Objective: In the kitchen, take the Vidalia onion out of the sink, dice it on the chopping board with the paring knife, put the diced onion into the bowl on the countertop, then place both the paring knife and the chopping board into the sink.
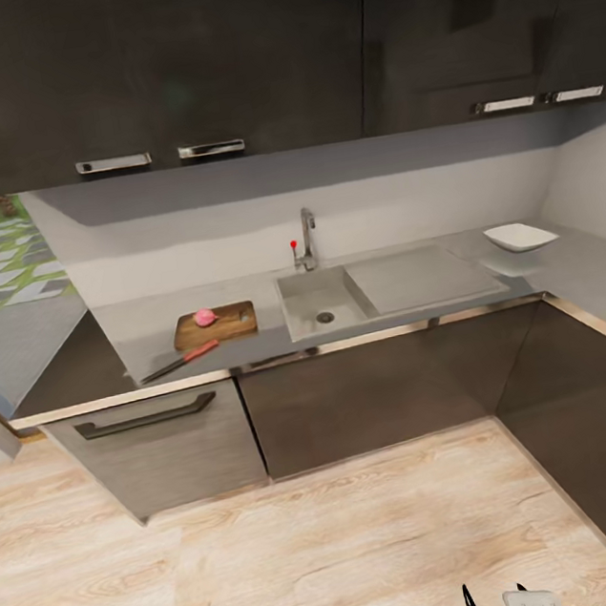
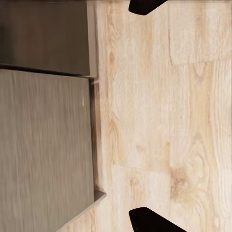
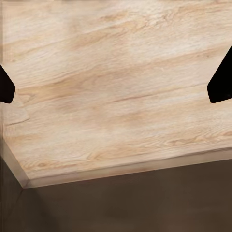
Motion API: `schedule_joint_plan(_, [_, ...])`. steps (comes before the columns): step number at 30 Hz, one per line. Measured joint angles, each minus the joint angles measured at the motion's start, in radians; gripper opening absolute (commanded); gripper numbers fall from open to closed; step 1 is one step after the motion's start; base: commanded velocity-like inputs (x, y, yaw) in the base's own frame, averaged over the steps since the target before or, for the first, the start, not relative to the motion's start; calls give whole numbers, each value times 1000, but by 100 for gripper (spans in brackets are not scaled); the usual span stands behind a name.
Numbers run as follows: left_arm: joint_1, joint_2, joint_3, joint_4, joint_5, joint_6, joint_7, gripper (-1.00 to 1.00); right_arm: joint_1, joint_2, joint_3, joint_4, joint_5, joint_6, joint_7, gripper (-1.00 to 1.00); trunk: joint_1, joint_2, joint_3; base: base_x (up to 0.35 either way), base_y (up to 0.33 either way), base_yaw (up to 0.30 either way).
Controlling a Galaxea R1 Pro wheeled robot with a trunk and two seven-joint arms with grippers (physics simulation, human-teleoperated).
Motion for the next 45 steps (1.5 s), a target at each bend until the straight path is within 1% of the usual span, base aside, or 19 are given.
schedule_joint_plan(21, [0,0,-1,0,1,0,0,100,0,0,0,0,0,1,0,100,0,0,28,0,0,-179])
schedule_joint_plan(33, [0,1,0,0,1,14,1,100,0,0,1,1,0,2,0,100,0,0,43,0,0,-197])
schedule_joint_plan(38, [0,7,0,1,0,14,1,100,0,0,1,1,0,3,0,100,0,0,49,0,0,-198])
schedule_joint_plan(45, [0,8,0,1,0,14,1,100,0,0,1,1,0,3,0,100,0,0,58,0,0,-198])
